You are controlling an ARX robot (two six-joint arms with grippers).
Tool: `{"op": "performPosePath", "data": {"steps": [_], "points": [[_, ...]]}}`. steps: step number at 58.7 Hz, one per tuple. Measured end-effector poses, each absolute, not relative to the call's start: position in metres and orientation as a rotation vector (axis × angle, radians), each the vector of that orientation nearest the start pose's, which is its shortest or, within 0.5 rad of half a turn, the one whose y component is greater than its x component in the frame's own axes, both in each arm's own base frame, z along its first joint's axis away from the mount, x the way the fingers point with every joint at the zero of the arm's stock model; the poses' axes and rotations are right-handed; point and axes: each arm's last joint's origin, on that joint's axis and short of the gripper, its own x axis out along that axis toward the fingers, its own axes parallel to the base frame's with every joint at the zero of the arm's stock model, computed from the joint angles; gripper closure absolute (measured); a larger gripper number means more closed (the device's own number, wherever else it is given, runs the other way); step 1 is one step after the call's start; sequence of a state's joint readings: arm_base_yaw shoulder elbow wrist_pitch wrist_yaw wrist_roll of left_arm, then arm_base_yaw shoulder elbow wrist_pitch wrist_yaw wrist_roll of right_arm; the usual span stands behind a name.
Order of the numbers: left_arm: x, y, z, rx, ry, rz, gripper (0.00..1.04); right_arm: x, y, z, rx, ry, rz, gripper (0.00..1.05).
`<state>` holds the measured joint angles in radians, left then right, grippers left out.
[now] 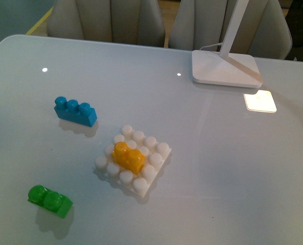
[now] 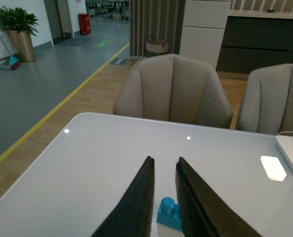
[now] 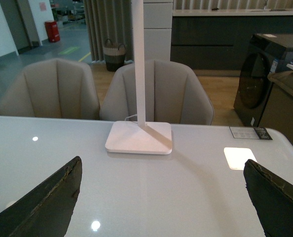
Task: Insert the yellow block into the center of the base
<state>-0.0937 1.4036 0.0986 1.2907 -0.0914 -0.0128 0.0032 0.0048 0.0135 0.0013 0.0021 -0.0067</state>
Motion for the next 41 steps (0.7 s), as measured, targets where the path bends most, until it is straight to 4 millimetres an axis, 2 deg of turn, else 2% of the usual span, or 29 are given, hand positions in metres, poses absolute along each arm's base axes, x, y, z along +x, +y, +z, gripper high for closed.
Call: {"op": "performPosePath", "data": {"steps": [3, 15, 41], "points": [[0.187, -0.014, 0.143, -0.013, 0.022, -0.008, 1.02, 0.097, 0.0, 0.168, -0.007, -0.01, 0.001, 0.09], [0.169, -0.001, 0.149, -0.009, 0.018, 0.001, 1.02, 0.097, 0.0, 0.168, -0.007, -0.01, 0.001, 0.09], [0.139, -0.001, 0.165, -0.009, 0.008, -0.004, 1.02, 0.097, 0.0, 0.168, -0.007, -0.01, 0.001, 0.09]]}}
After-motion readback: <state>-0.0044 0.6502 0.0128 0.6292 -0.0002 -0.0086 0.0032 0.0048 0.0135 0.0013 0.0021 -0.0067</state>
